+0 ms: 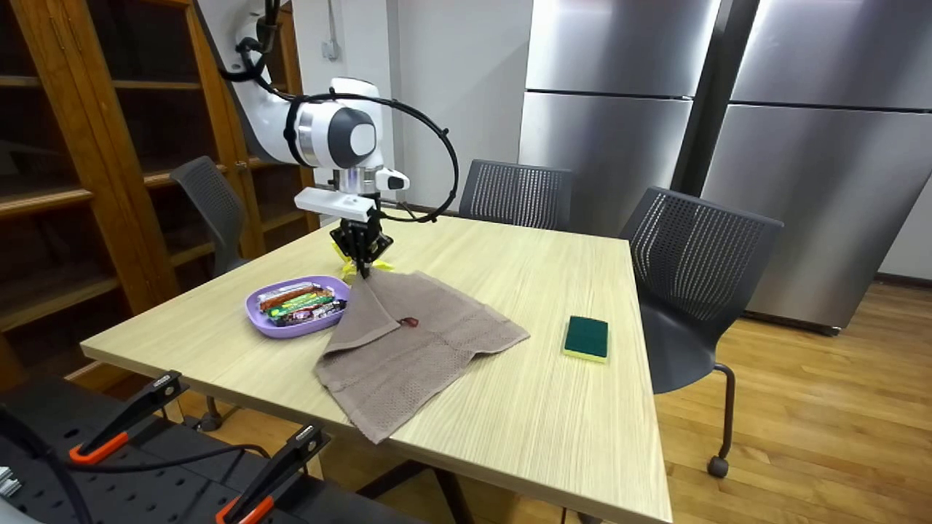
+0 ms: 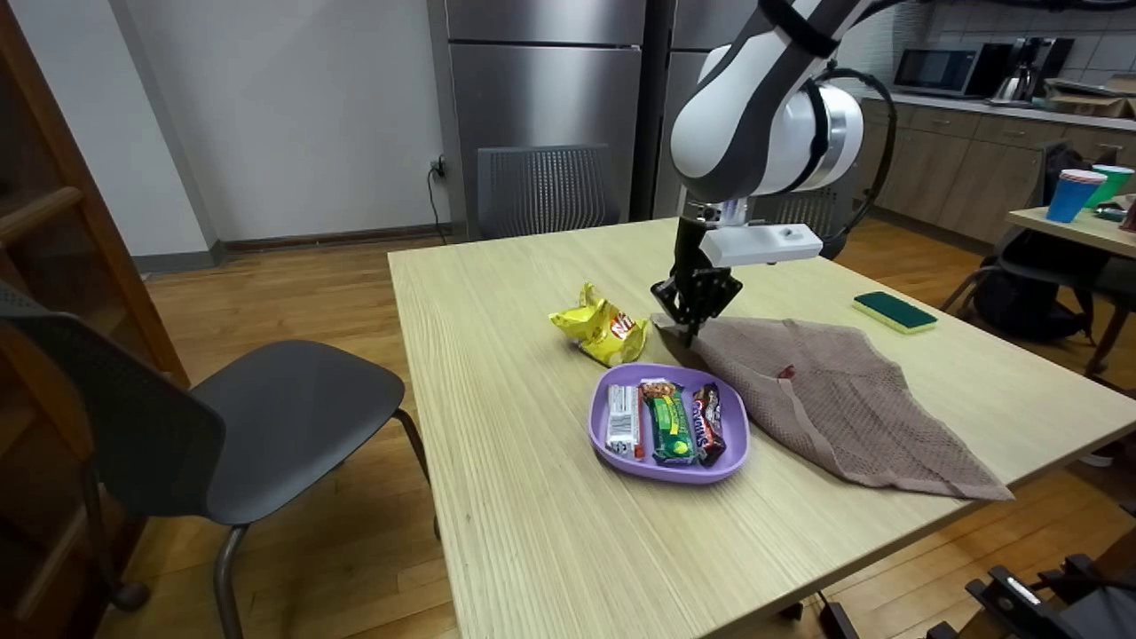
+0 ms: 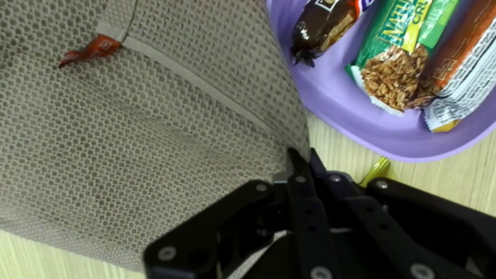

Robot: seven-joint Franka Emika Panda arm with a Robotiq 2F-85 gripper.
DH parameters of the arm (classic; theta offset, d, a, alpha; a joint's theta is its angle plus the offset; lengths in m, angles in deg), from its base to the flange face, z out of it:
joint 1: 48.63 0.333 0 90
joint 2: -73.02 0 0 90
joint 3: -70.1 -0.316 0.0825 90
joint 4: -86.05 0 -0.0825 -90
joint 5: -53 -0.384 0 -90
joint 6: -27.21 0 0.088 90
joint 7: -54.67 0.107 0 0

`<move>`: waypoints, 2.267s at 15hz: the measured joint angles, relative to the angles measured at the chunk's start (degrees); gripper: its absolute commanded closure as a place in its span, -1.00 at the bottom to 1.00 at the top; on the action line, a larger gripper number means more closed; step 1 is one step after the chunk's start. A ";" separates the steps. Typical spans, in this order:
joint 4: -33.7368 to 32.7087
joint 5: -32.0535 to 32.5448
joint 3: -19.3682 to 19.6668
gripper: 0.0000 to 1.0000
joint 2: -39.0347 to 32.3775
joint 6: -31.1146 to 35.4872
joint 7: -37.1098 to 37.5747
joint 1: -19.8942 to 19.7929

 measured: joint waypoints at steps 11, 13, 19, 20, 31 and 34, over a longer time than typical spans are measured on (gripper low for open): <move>4.56 1.45 0.02 0.99 3.36 2.26 2.61 7.27; 5.02 1.82 0.03 0.99 3.78 2.45 3.40 8.50; 5.60 3.09 0.05 0.99 4.51 2.69 6.14 11.67; 5.63 3.22 0.05 0.99 4.56 2.70 6.55 12.14; 7.86 5.03 0.04 0.99 6.17 3.50 12.27 18.47; 8.62 5.36 0.00 0.99 6.61 3.52 13.72 20.51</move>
